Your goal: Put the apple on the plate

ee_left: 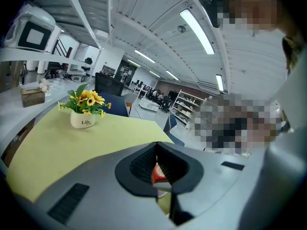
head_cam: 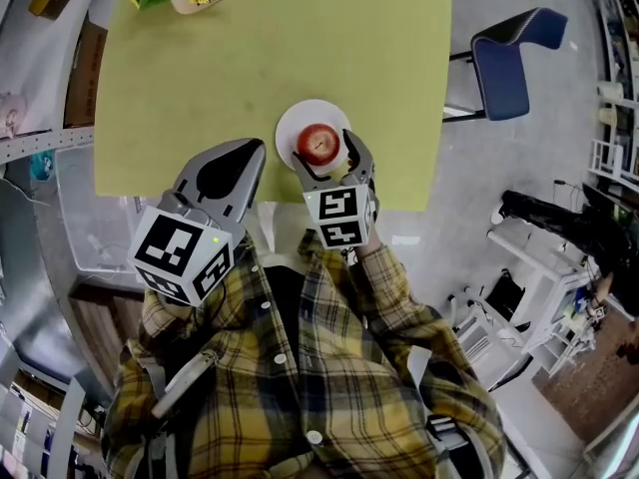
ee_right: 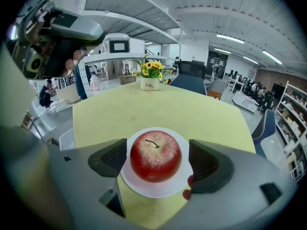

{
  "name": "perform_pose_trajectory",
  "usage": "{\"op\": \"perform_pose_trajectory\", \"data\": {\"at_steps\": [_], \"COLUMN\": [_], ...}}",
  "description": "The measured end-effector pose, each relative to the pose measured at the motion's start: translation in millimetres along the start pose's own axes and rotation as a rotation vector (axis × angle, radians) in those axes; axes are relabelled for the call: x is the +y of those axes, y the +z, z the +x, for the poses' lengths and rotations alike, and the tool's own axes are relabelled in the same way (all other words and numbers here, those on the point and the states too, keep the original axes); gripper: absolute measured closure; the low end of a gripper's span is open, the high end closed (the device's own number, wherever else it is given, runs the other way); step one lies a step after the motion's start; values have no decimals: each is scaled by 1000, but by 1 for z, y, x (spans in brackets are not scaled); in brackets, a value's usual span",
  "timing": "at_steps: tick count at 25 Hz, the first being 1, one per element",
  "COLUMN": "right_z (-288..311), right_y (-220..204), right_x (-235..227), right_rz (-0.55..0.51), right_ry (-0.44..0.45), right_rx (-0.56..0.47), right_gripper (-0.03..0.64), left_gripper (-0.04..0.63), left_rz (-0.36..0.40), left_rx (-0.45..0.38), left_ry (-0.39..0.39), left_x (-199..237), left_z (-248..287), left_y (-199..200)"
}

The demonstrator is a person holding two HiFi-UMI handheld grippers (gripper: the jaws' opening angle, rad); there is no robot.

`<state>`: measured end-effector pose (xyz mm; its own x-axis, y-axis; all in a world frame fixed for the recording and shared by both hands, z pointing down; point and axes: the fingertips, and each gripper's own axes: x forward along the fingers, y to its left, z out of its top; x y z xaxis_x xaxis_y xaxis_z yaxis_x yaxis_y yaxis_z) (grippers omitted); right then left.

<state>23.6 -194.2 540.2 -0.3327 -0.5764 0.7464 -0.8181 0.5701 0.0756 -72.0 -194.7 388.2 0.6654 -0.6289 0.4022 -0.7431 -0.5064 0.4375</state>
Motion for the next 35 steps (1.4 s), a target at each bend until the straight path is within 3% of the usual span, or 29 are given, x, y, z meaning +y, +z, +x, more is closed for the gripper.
{"op": "perform_pose_trajectory", "data": {"at_steps": [9, 18, 25, 35], "right_z": [-37, -103, -158, -184], "right_y": [35, 104, 146, 155], "right_x": [-3, -20, -34, -53], "right_rz": [206, 373, 382, 378], "right_ry": [73, 135, 123, 67], "right_rx": [-120, -360, -517, -548], "right_gripper": [241, 245, 364, 566], "left_gripper": [588, 588, 588, 586], "left_rz": [43, 105, 129, 162], "left_rx": [-40, -93, -115, -132], "left_ry": [-32, -92, -143, -206], "left_x": [-14, -43, -66, -90], "left_z": [3, 4, 3, 13], "left_y": [24, 55, 66, 76]}}
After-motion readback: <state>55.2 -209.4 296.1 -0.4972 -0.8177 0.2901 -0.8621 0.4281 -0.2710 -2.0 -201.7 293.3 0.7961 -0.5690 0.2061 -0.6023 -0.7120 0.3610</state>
